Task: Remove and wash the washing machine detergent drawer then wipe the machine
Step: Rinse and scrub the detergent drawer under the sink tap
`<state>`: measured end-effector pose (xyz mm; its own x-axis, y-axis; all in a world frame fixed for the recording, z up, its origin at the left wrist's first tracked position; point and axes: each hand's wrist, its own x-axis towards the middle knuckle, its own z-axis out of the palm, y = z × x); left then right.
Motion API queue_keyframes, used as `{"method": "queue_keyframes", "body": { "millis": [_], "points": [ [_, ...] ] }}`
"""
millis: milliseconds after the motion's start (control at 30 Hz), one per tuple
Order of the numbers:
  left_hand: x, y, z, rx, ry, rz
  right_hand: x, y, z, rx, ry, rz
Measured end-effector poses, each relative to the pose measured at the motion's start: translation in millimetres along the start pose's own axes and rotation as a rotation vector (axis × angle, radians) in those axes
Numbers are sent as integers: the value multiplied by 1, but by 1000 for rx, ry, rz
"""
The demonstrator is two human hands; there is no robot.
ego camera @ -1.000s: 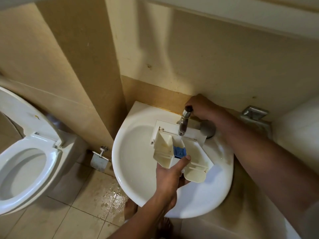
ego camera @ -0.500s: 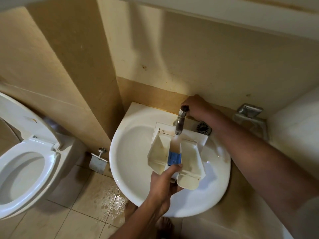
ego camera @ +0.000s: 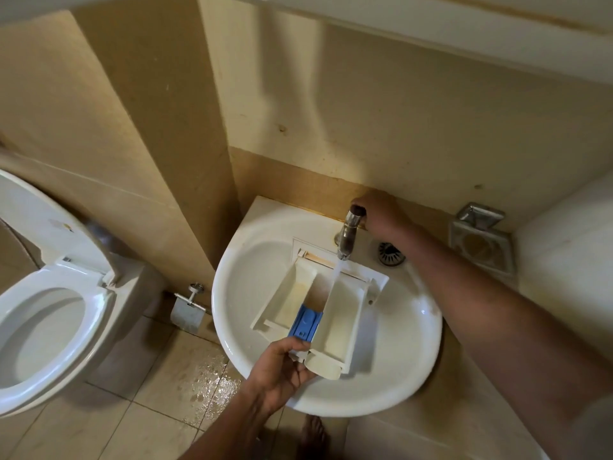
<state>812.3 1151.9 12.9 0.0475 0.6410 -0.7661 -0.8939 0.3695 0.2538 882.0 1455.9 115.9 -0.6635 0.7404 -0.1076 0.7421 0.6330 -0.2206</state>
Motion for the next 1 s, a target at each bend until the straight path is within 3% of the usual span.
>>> {"method": "queue_keyframes", "body": {
  "millis": [233,333,533,667,767,833,900,967,1000],
  "points": [
    [16,-1,-4,-136,57,-69,-2,-9,8,8,34,144],
    [18,-5,4,-112,159,-42,-5,-14,9,43,47,215],
    [13,-9,12,-66,175,-27,-4,-20,5,98,12,300],
    [9,-20,23,-39,263,8,-6,-18,4,56,15,243],
    [14,-27,29,149,373,33,-8,-17,6,49,17,217],
    [11,-24,32,316,387,-1,-19,-23,8,162,145,253],
    [4,-18,33,426,344,-85,-43,-38,16,387,461,345],
    [-3,-13,34,490,304,-171,-74,-59,32,721,720,554],
    [-7,-11,35,505,285,-186,-87,-68,44,874,772,683]
  ]
}}
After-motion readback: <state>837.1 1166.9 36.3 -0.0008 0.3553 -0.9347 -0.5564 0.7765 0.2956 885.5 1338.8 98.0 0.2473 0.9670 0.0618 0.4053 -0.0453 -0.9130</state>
